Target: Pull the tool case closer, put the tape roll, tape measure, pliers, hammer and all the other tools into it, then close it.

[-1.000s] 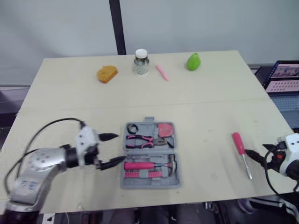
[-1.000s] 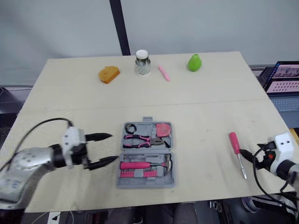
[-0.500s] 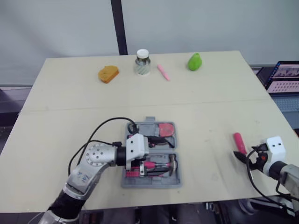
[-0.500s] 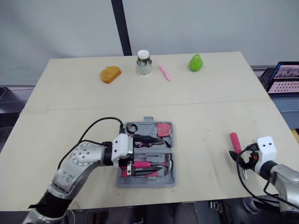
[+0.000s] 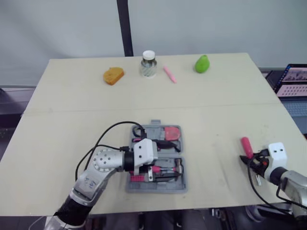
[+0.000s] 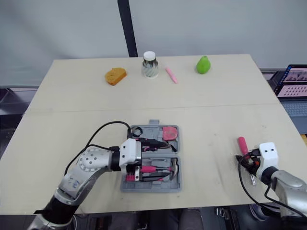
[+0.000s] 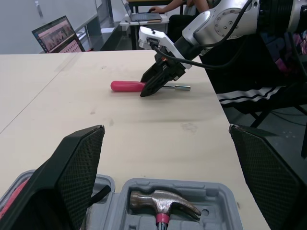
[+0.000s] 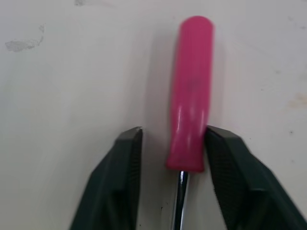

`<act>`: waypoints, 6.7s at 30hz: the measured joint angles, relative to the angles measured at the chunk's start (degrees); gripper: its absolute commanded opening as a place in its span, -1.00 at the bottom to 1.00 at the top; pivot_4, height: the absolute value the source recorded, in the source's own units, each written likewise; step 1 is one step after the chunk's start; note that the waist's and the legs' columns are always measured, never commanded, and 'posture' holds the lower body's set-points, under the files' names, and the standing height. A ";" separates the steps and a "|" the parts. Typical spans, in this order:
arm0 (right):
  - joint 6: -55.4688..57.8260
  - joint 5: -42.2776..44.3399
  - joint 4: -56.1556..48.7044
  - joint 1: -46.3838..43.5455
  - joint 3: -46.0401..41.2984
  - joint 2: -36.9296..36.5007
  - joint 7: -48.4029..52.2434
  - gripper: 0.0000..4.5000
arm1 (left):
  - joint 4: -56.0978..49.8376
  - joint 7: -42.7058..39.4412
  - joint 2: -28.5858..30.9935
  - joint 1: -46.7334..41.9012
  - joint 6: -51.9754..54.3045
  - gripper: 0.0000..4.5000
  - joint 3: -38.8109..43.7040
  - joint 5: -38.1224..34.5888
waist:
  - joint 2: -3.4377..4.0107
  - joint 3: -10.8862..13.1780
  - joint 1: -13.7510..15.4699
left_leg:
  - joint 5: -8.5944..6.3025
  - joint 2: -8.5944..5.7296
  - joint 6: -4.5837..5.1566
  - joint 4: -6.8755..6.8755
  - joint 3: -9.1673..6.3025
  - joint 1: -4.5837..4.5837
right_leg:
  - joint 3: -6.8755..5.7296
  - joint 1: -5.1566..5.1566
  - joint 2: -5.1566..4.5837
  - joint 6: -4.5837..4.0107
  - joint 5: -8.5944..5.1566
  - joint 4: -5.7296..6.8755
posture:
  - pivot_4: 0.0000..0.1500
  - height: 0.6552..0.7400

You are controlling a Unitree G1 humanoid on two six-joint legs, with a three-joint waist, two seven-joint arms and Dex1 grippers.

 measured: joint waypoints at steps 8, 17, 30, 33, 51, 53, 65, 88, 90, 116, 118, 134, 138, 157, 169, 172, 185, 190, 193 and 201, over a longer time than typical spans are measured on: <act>-1.15 0.01 -0.48 0.78 0.00 -0.06 -0.09 -0.82 | 2.37 -0.04 -0.12 -1.08 -1.35 1.00 -0.06 0.21 | 0.00 0.00 0.07 | 0.00 -0.01 0.01 0.00 -0.02 -0.01 | -0.02 0.00 0.00 0.01 0.01 -0.01 | 1.00 1.00; 5.95 4.12 -14.78 -4.38 7.71 -13.88 16.29 -0.82 | 1.67 0.40 5.97 8.77 -4.18 1.00 9.39 -0.58 | 0.14 0.05 -1.44 | -0.02 0.12 -0.02 -0.05 -0.05 -0.01 | -0.03 -0.06 0.07 -0.02 -0.01 -0.03 | 1.00 1.00; 18.24 4.06 -36.03 -25.26 35.10 -15.08 26.28 -0.82 | -2.82 -6.48 12.59 39.59 -15.16 1.00 33.30 -7.71 | -0.10 0.21 -1.22 | -0.21 0.09 -0.01 0.01 -0.15 -0.22 | -0.12 -0.11 -0.03 0.00 0.07 -0.42 | 1.00 1.00; 23.69 2.93 -39.96 -28.73 41.28 -11.34 23.62 -0.82 | -3.49 -8.51 12.57 44.91 -17.66 1.00 35.71 -8.62 | -0.13 0.23 -1.26 | -0.24 0.06 0.01 0.02 -0.15 -0.23 | -0.09 -0.13 -0.08 0.00 0.07 -0.49 | 1.00 1.00; 44.89 0.02 -47.37 -40.86 62.44 2.38 12.74 -0.82 | -6.17 -8.99 6.99 60.42 -26.30 1.00 39.48 -8.78 | -0.24 0.18 -1.65 | -0.36 0.15 -0.02 0.02 -0.01 -0.38 | -0.04 -0.56 -0.05 -0.13 0.02 -0.37 | 1.00 1.00; 46.03 0.01 -47.41 -41.13 63.65 3.53 11.68 -0.82 | -7.21 -8.74 6.95 60.98 -26.35 1.00 39.48 -8.79 | -0.24 0.18 -1.66 | -0.36 0.15 -0.02 0.02 -0.01 -0.39 | -0.03 -0.58 -0.05 -0.14 0.01 -0.37 | 1.00 1.00; 47.43 -0.01 -46.72 -41.75 67.81 6.05 7.79 -0.82 | -7.04 -8.04 6.35 61.20 -27.30 1.00 39.29 -8.42 | -0.27 0.16 -1.72 | -0.35 0.15 -0.02 0.02 0.16 -0.63 | -0.02 -0.94 -0.05 -0.16 0.01 -0.18 | 1.00 1.00; 49.43 -0.92 -43.06 -41.76 72.15 9.71 3.54 -0.82 | -7.08 -5.94 6.33 61.18 -27.17 1.00 37.57 -6.91 | -0.30 0.14 -2.22 | -0.35 0.16 -0.02 0.02 0.18 -0.64 | -0.02 -0.97 -0.04 -0.17 0.01 0.07 | 1.00 1.00; 49.66 -0.99 -42.73 -41.86 72.17 9.89 3.33 -0.82 | -7.08 -5.78 6.33 61.17 -27.18 1.00 37.48 -6.87 | -0.30 0.14 -2.38 | -0.35 0.16 -0.02 0.02 0.19 -0.64 | -0.02 -0.97 -0.04 -0.17 0.01 0.09 | 1.00 1.00; 50.24 -1.26 -40.95 -44.03 74.06 12.12 2.95 -0.82 | -7.06 -4.95 6.35 60.99 -27.29 1.00 37.00 -5.29 | -0.30 0.14 -2.99 | -0.34 0.17 -0.02 0.02 0.18 -0.64 | -0.02 -0.98 -0.04 -0.18 0.00 0.15 | 1.00 1.00; 50.26 -1.25 -40.84 -44.02 74.18 12.29 2.95 -0.82 | -7.06 -4.95 6.35 60.99 -27.30 1.00 36.94 -5.07 | -0.30 0.14 -2.99 | -0.34 0.17 -0.02 0.02 0.18 -0.64 | -0.02 -0.99 -0.04 -0.18 0.00 0.15 | 1.00 1.00; 50.53 -1.23 -39.94 -44.02 74.16 13.32 2.90 -0.82 | -6.79 -4.72 6.34 60.58 -27.92 1.00 35.60 -4.52 | -0.30 0.14 -3.01 | -0.35 0.18 -0.03 0.02 0.18 -0.64 | -0.03 -0.99 -0.03 -0.18 0.00 0.15 | 1.00 1.00; 50.52 -0.78 -40.08 -44.04 74.01 13.34 2.94 -0.14 | -6.61 -4.49 6.35 60.48 -27.97 1.00 35.36 -4.48 | -0.30 0.14 -3.02 | -0.35 0.19 -0.03 0.02 0.18 -0.63 | -0.03 -0.99 -0.03 -0.18 0.00 0.15 | 1.00 1.00; 47.69 7.84 -47.58 -38.98 58.77 12.55 3.40 0.97 | -6.60 -4.00 6.36 60.22 -28.01 1.00 34.94 -4.49 | -0.37 0.10 -2.98 | -0.38 0.19 -0.04 0.01 0.18 -0.67 | -0.04 -1.01 -0.01 -0.19 -0.01 0.15 | 1.00 1.00; 17.60 -2.20 -35.39 -24.81 59.28 11.79 3.59 -0.99 | -6.68 -3.45 6.69 58.77 -27.27 1.00 34.26 -4.52 | -0.57 -0.01 -2.97 | -0.35 0.20 -0.02 0.00 0.30 -0.62 | -0.02 -0.99 0.01 -0.19 0.00 0.16 | 1.00 1.00; 15.09 -3.77 -33.85 -23.93 59.80 11.79 4.37 -0.99 | -6.69 -3.15 6.69 58.75 -27.17 1.00 34.22 -4.52 | -0.58 -0.02 -2.97 | -0.35 0.20 -0.02 0.01 0.32 -0.61 | -0.02 -0.99 0.01 -0.19 0.00 0.16 | 1.00 1.00; 12.66 -6.65 -32.07 -21.77 60.80 11.84 7.82 -0.99 | -6.69 -2.49 6.69 58.74 -27.14 1.00 33.53 -4.47 | -0.62 -0.05 -2.92 | -0.35 0.23 -0.02 0.01 0.32 -0.58 | -0.02 -0.98 0.00 -0.19 0.00 0.16 | 1.00 1.00; 12.64 -7.72 -31.53 -20.96 60.80 11.81 8.21 -0.99 | -6.69 -2.45 6.70 58.73 -27.14 1.00 33.46 -4.47 | -0.63 -0.05 -2.91 | -0.35 0.23 -0.02 0.01 0.32 -0.58 | -0.02 -0.98 0.00 -0.19 0.00 0.16 | 1.00 1.00; 12.53 -8.44 -31.18 -20.60 60.79 11.70 8.45 -0.99 | -6.69 -2.43 6.71 58.70 -27.14 1.00 33.34 -4.46 | -0.64 -0.06 -2.91 | -0.35 0.23 -0.02 0.01 0.32 -0.58 | -0.02 -0.98 0.00 -0.19 0.00 0.16 | 1.00 1.00; 11.43 -8.59 -30.03 -19.00 60.55 11.72 9.44 -0.99 | -6.69 -2.39 6.83 58.37 -27.14 1.00 33.25 -4.44 | -0.71 -0.10 -2.90 | -0.35 0.23 -0.02 0.01 0.32 -0.53 | -0.01 -0.94 0.00 -0.19 0.00 0.17 | 1.00 1.00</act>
